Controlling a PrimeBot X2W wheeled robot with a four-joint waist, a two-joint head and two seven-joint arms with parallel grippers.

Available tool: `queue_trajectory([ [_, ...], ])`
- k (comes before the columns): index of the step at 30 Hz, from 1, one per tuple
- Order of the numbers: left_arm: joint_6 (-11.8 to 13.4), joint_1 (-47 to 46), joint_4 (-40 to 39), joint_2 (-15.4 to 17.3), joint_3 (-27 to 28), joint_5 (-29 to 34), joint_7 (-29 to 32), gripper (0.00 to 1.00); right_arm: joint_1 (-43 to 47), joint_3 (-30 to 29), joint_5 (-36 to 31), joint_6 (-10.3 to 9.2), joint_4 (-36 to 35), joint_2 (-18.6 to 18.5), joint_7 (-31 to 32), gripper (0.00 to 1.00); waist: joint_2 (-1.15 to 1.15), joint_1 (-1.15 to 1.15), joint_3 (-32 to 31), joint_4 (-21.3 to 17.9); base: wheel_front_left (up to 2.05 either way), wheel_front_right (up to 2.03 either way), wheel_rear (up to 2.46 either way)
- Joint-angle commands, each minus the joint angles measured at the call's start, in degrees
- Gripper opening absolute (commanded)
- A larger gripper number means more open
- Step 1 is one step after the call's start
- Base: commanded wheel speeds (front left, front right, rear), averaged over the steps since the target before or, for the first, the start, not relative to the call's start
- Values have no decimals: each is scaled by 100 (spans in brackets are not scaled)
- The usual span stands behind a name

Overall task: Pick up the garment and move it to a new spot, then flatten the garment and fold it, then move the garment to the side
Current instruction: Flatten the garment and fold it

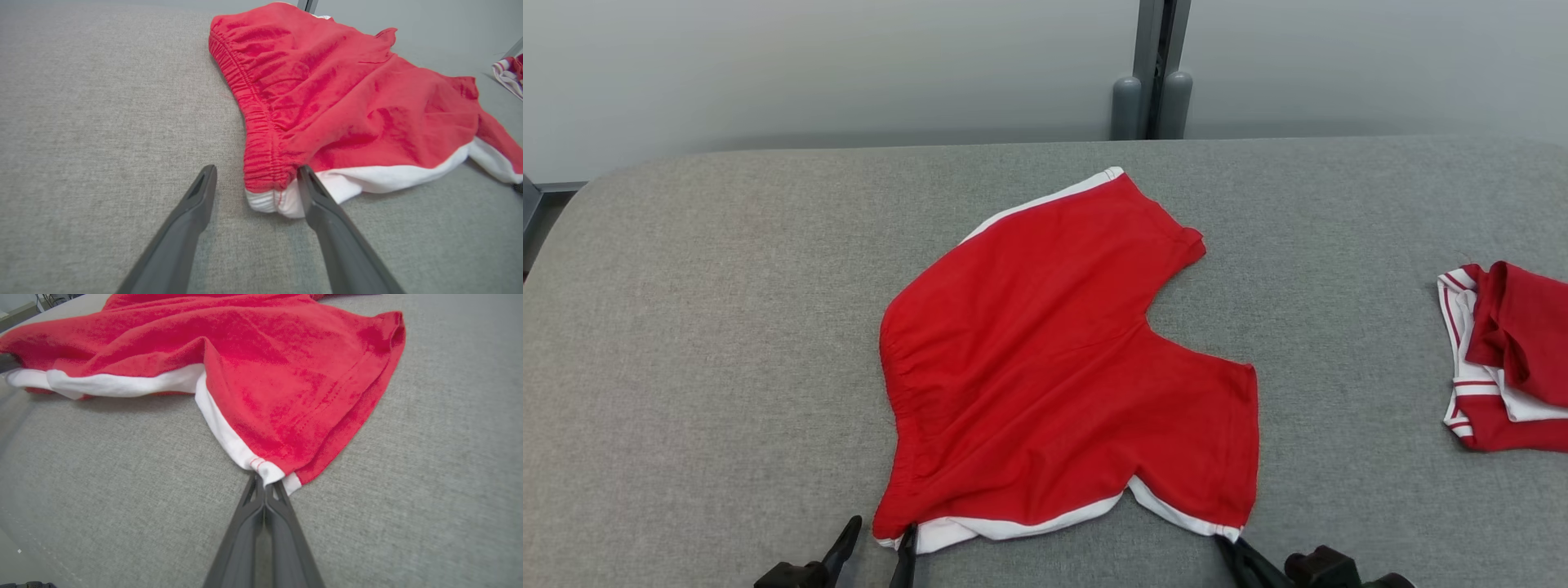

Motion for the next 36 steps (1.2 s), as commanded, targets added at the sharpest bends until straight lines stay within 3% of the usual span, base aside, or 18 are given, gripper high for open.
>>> queue_trajectory([
  [1, -19, -56, 3, 22, 5, -34, -9, 100, -61, -74, 19, -2, -38, -58, -9, 0, 0, 0, -6, -5, 0, 0, 0],
  [20, -82, 10, 173, 21, -258, -211, -8, 100, -10, -1261, -161, -2, -295, -151, -9, 0, 0, 0, 1, -103, 0, 0, 0],
  [34, -86, -1, -49, 196, -820, -526, -8, 100, -151, -1573, -261, -2, -192, -148, -9, 0, 0, 0, 35, -97, 0, 0, 0],
  [35, -86, 1, -63, 205, -843, -555, -9, 98, -149, -1574, -262, -2, -189, -143, -9, 0, 0, 0, 36, -101, 0, 0, 0],
  [36, -87, 1, -71, 217, -875, -568, -9, 87, -149, -1575, -261, -2, -188, -138, -9, 0, 0, 0, 34, -104, 0, 0, 0],
])
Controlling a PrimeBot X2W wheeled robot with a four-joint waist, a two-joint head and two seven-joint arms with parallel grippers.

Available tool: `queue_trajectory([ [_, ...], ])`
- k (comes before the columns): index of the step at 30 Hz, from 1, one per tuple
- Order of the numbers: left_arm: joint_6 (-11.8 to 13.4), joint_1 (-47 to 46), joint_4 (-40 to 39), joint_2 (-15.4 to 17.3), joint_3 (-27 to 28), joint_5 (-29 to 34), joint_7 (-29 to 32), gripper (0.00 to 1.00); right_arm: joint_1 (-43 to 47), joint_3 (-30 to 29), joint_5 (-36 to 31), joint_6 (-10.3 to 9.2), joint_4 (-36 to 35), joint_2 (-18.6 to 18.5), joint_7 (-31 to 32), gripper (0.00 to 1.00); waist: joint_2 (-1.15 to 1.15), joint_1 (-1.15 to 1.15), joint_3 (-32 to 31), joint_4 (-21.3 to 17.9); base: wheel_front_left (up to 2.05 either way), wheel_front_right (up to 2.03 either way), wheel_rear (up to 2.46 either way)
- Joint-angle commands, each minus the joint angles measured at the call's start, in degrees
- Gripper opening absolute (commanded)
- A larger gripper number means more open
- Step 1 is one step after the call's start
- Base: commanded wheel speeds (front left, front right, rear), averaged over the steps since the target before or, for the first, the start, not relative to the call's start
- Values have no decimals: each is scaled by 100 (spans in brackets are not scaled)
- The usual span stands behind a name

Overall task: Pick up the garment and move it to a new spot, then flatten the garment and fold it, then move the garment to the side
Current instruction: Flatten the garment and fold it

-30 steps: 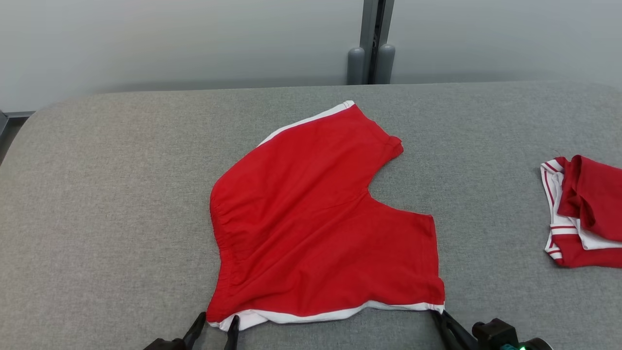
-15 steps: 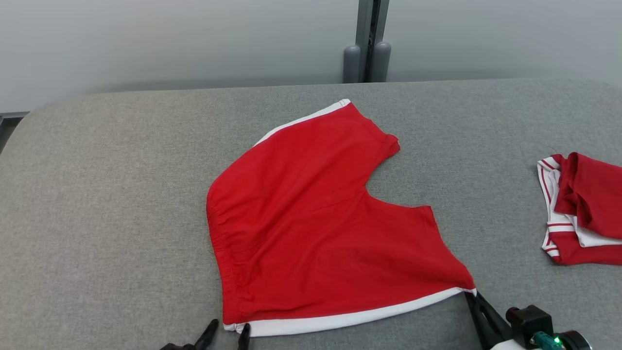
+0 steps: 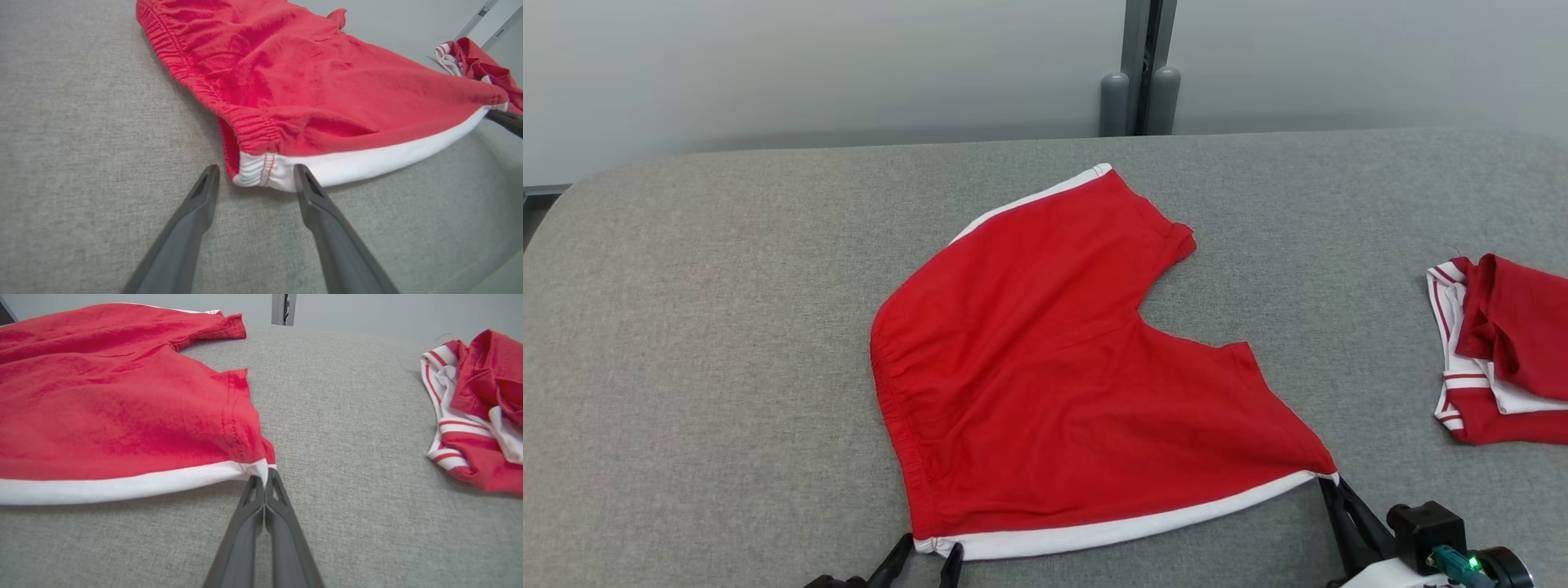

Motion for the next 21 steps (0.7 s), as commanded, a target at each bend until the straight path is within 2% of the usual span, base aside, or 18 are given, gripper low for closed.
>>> queue_trajectory([
  [1, -10, -55, -21, 45, -28, -53, -9, 66, -42, -24, -17, -2, 0, -20, -9, 0, 0, 0, -3, -5, 0, 0, 0],
  [2, -10, -55, -27, 54, -60, -78, -9, 49, -41, -28, -21, -2, -4, -16, -9, 0, 0, 0, -4, -8, 0, 0, 0],
  [3, -10, -56, -29, 66, -85, -95, -9, 43, -48, -30, -19, -2, -4, -15, -9, 0, 0, 0, -4, -11, 0, 0, 0],
  [6, -10, -76, -63, 102, -152, -134, -8, 37, -80, -29, 2, -2, -5, -19, -9, 0, 0, 0, 0, -13, 0, 0, 0],
  [8, -10, -87, -83, 129, -177, -135, -9, 0, -86, -40, 19, -2, -13, -19, -9, 0, 0, 0, -4, -9, 0, 0, 0],
  [16, -9, -96, -592, 209, 41, -29, -9, 0, -114, -176, 266, -2, -357, 42, -9, 0, 0, 0, -212, -4, 0, 0, 0],
  [21, -10, -424, -1087, 502, 103, 49, -9, 0, -400, -207, 558, -2, -810, 81, -9, 0, 0, 0, -598, -41, 0, 0, 0],
])
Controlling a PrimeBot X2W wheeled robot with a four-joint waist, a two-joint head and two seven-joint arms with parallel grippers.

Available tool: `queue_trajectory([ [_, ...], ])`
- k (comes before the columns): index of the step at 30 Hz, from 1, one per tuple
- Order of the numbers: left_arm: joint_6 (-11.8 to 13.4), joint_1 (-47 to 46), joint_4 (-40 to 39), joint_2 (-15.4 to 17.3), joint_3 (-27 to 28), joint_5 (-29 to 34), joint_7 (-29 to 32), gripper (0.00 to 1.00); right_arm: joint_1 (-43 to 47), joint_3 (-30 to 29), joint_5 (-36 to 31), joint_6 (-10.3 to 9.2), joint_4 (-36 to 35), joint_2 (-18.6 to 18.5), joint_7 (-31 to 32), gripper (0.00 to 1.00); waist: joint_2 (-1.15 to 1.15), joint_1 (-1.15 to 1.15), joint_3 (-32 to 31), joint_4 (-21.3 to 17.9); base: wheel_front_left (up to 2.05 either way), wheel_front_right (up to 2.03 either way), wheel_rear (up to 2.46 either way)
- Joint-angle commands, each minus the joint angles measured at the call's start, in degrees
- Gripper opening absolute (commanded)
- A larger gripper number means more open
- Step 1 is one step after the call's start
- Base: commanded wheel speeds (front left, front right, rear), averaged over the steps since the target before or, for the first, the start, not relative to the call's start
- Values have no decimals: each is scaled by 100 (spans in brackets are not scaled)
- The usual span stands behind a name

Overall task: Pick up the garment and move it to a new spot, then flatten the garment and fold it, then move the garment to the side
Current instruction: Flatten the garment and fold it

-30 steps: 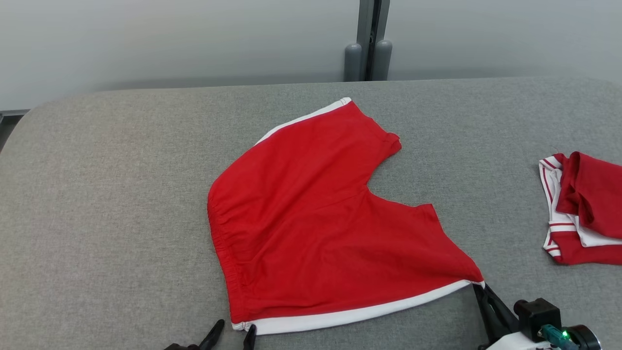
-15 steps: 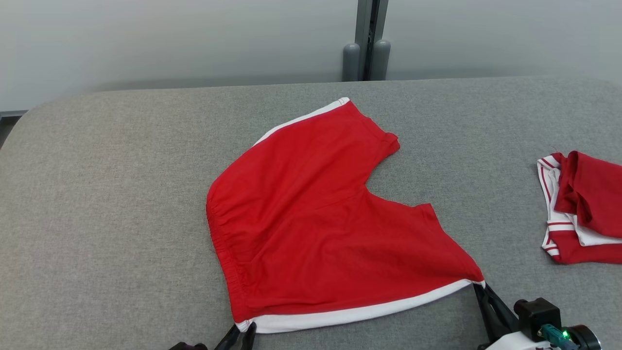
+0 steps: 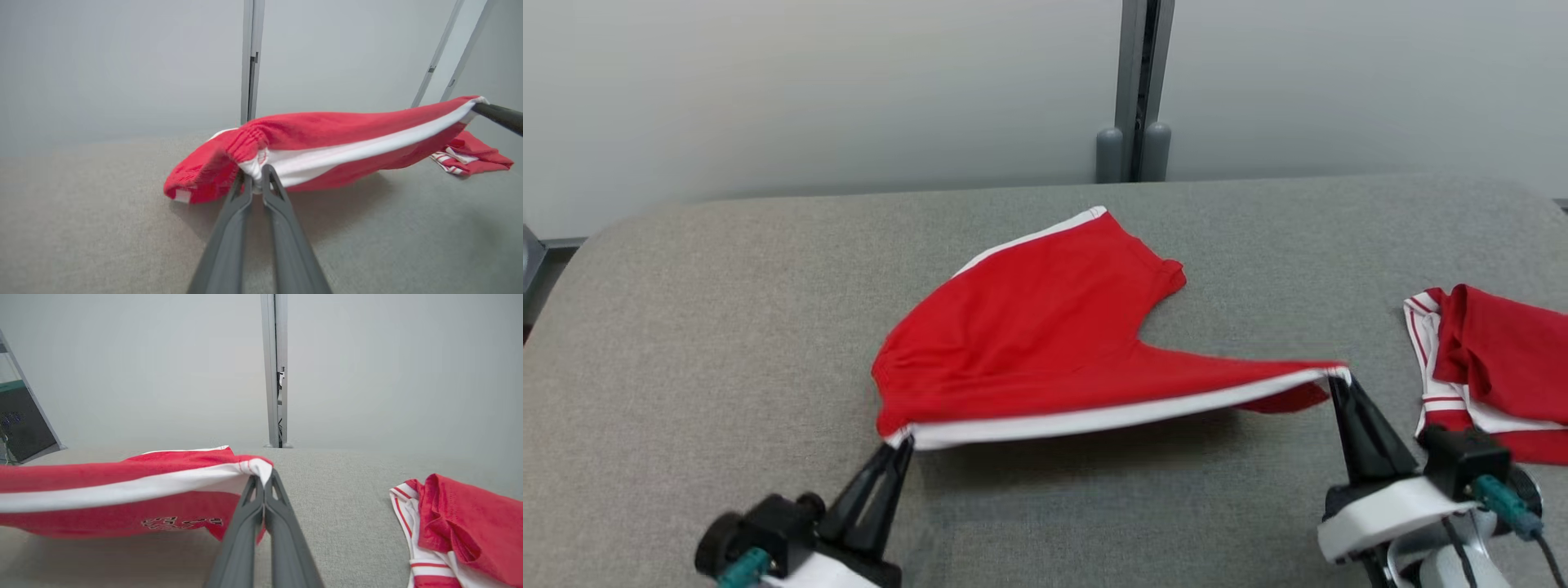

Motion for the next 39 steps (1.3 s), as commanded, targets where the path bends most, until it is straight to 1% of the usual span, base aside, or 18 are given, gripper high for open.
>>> queue_trajectory([
  [1, -8, -290, -158, 176, 45, 10, -9, 0, -189, -5, 81, -2, -151, -34, -10, 0, 0, 0, -230, -40, 0, 0, 0],
  [5, -9, -1057, -496, 649, -53, -49, -9, 0, -761, 43, 202, -2, -535, -170, -9, 0, 0, 0, -444, -73, 0, 0, 0],
  [8, -8, -1762, -540, 1060, -210, -175, -8, 0, -1288, 63, 361, -2, -742, -263, -9, 0, 0, 0, -562, -106, 0, 0, 0],
  [12, -5, -2785, -596, 1481, -461, -481, 181, 0, -1988, 108, 510, -2, -945, -449, -9, 0, 0, 0, -622, -150, 0, 0, 0],
  [15, -5, -3353, -589, 1708, -526, -664, 396, 0, -2479, 148, 661, -2, -984, -541, 50, 0, 0, 0, -553, -210, 0, 0, 0],
  [18, -4, -3807, -536, 1804, -564, -869, 569, 0, -2891, 150, 739, -3, -887, -611, 232, 0, 0, 0, -353, -254, 0, 0, 0],
  [20, -3, -4010, -415, 1783, -512, -1013, 683, 0, -3160, 179, 709, -3, -782, -665, 364, 0, 0, 0, -109, -270, 0, 0, 0],
  [22, -3, -4281, -322, 1776, -584, -1021, 741, 0, -3464, 217, 699, -3, -639, -671, 438, 0, 0, 0, 241, -277, 0, 0, 0],
  [23, -4, -4582, -166, 1731, -659, -1010, 770, 0, -3783, 292, 621, -3, -493, -686, 468, 0, 0, 0, 632, -276, 0, 0, 0],
  [24, -4, -4754, -56, 1681, -699, -1017, 750, 0, -3962, 335, 554, -2, -393, -698, 478, 0, 0, 0, 823, -270, 0, 0, 0],
  [25, -4, -4754, -56, 1681, -699, -1017, 750, 0, -3962, 335, 554, -2, -393, -698, 478, 0, 0, 0, 823, -270, 0, 0, 0],
  [26, -4, -4950, 69, 1643, -755, -1022, 758, 0, -4181, 390, 490, -2, -317, -705, 466, 0, 0, 0, 1020, -268, 0, 0, 0],
  [27, -4, -5447, 336, 1598, -822, -987, 725, 0, -4675, 433, 403, -2, -98, -714, 443, 0, 0, 0, 1411, -274, 0, 0, 0],
  [30, -4, -6305, 779, 1477, -982, -914, 582, 0, -5504, 356, 213, -2, 320, -747, 322, 0, 0, 0, 1880, -296, 0, 0, 0],
  [31, -4, -6572, 931, 1443, -1018, -885, 497, 0, -5775, 326, 118, -2, 442, -752, 270, 0, 0, 0, 1998, -305, 0, 0, 0],
  [32, -4, -6572, 931, 1443, -1018, -885, 497, 0, -5775, 326, 118, -2, 442, -752, 270, 0, 0, 0, 1998, -305, 0, 0, 0],
  [36, -4, -7456, 1463, 1275, -1027, -949, 181, 0, -6632, 180, -123, -2, 840, -717, 85, 0, 0, 0, 2323, -363, 0, 0, 0],
  [39, -4, -7620, 1817, 1145, -1064, -1135, 54, 0, -6854, 21, -160, -3, 1033, -684, 11, 0, 0, 0, 2442, -386, 0, 0, 0],
])
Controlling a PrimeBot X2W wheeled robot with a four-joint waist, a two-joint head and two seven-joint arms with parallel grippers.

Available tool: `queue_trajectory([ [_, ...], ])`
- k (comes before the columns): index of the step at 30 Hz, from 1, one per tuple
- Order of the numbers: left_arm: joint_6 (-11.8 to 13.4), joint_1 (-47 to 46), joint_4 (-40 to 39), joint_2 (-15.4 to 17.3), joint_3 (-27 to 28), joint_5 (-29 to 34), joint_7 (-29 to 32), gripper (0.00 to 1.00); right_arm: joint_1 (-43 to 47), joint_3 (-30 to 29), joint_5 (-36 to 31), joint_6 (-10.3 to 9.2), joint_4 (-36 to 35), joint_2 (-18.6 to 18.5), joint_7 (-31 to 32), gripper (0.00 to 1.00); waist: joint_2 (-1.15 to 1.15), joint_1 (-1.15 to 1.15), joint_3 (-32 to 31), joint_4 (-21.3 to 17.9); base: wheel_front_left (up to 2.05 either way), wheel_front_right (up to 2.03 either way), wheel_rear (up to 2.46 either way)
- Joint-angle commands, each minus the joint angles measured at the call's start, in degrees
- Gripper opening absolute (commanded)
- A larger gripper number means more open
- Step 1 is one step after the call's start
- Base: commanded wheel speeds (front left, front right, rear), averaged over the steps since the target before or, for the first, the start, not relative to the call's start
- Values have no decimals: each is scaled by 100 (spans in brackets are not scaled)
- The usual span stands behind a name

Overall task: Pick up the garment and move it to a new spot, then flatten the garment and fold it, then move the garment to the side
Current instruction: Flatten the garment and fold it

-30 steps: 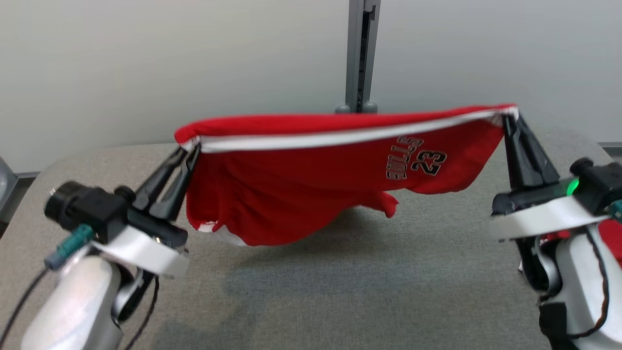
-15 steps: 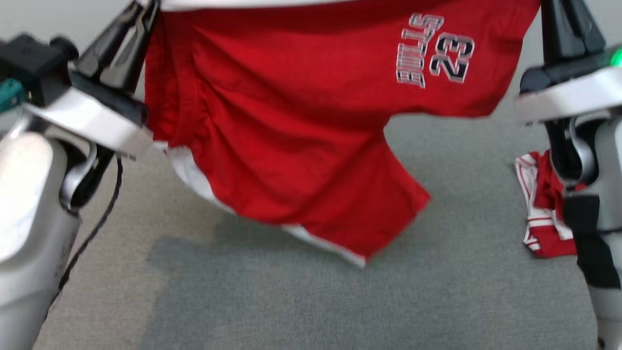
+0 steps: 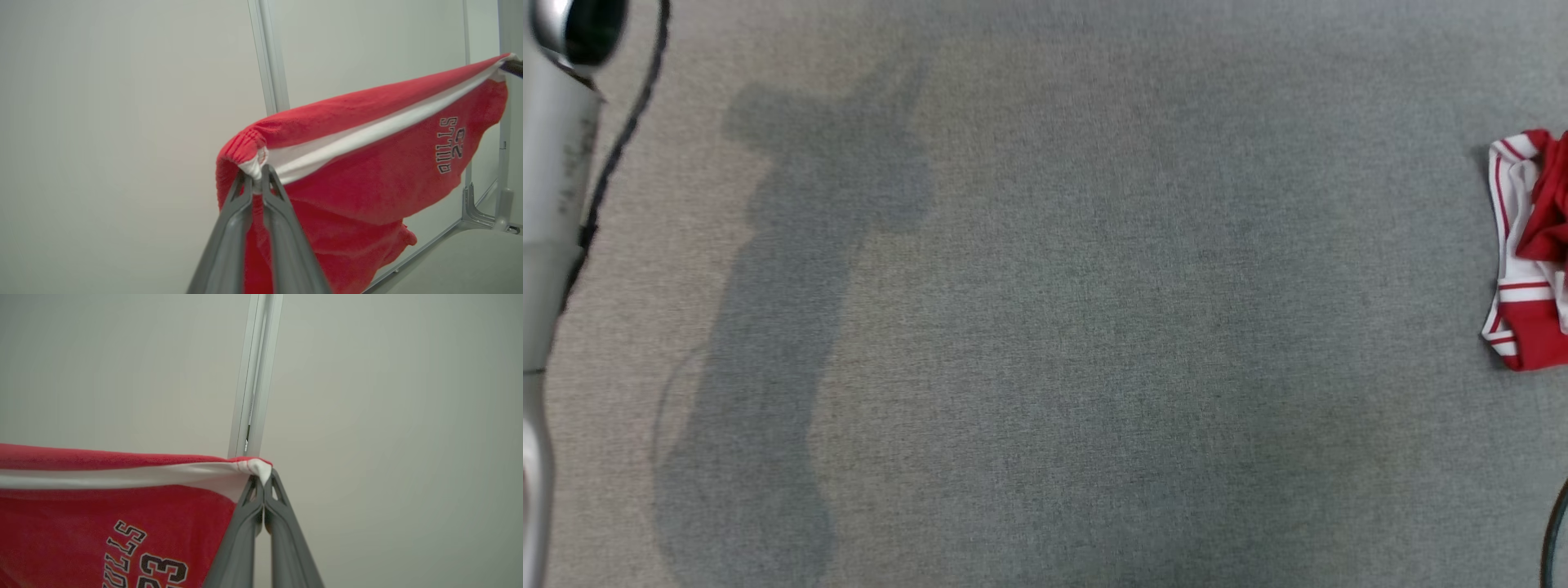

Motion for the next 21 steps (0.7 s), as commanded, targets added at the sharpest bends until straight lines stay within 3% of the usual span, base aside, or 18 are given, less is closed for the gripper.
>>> queue_trajectory([
  [1, 1, 158, 158, -3, -70, -98, -21, 0, 126, -20, 29, -4, 92, 20, -37, 0, 0, 0, 169, -60, 0, 0, 0],
  [9, 1, 1725, 912, -178, -466, -765, -73, 0, 1897, 513, 341, -4, -105, 101, -55, 0, 0, 0, 107, -161, 0, 0, 0],
  [21, 1, 4594, 902, -728, -161, -625, -60, 0, 4990, 349, 874, -4, -846, 273, -57, 0, 0, 0, -652, -244, 0, 0, 0],
])
